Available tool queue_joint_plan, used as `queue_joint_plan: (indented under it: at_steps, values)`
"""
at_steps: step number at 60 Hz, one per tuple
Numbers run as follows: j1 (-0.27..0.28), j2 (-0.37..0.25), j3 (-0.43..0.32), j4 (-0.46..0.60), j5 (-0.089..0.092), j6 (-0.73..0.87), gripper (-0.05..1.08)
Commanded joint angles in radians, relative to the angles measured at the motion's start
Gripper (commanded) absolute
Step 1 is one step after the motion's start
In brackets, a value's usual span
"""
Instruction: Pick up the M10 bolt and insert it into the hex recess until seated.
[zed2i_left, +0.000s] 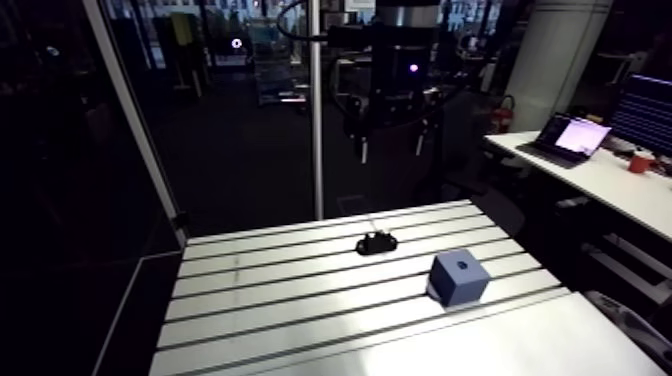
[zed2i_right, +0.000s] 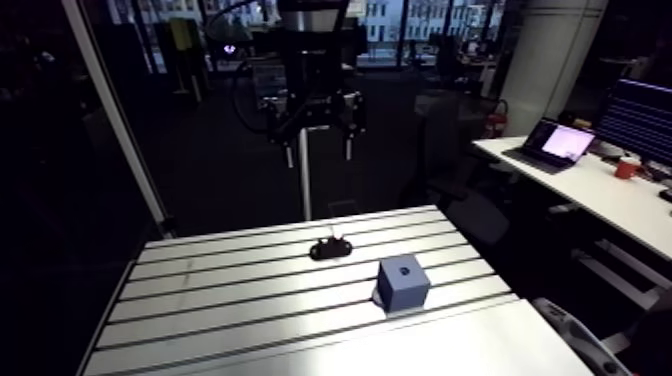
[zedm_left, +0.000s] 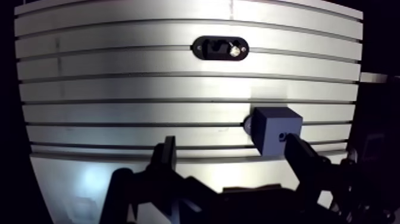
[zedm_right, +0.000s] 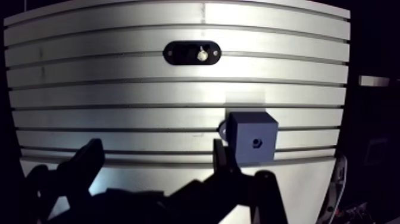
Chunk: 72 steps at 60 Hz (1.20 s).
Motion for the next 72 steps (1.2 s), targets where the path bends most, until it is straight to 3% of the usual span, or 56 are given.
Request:
queue_joint_plan:
  at_steps: [1, 3, 5, 7, 9, 11, 13, 17, 37, 43, 67, 72]
  values:
    - [-0.029, 0.026, 0.065, -0.114, 0.006, 0.008, 0.01]
    - [-0.034, 0.027, 0.074, -0.136, 0.013, 0.01, 0.01]
    - [-0.049, 0.029, 0.098, -0.189, 0.038, 0.008, 0.01]
    - [-0.049, 0.029, 0.098, -0.189, 0.038, 0.008, 0.01]
    - [-0.074, 0.044, 0.115, -0.241, 0.067, 0.007, 0.01]
    - [-0.074, 0.044, 0.115, -0.241, 0.067, 0.007, 0.01]
    - [-0.098, 0.068, 0.127, -0.272, 0.09, 0.007, 0.01]
    - [-0.104, 0.078, 0.137, -0.287, 0.099, 0.008, 0.01]
    - [-0.106, 0.134, 0.172, -0.409, 0.104, 0.007, 0.01]
    - [-0.103, 0.163, 0.198, -0.46, 0.097, 0.011, 0.01]
    - [-0.1, 0.21, 0.191, -0.471, 0.085, 0.011, 0.02]
    - [-0.098, 0.221, 0.185, -0.47, 0.075, 0.01, 0.06]
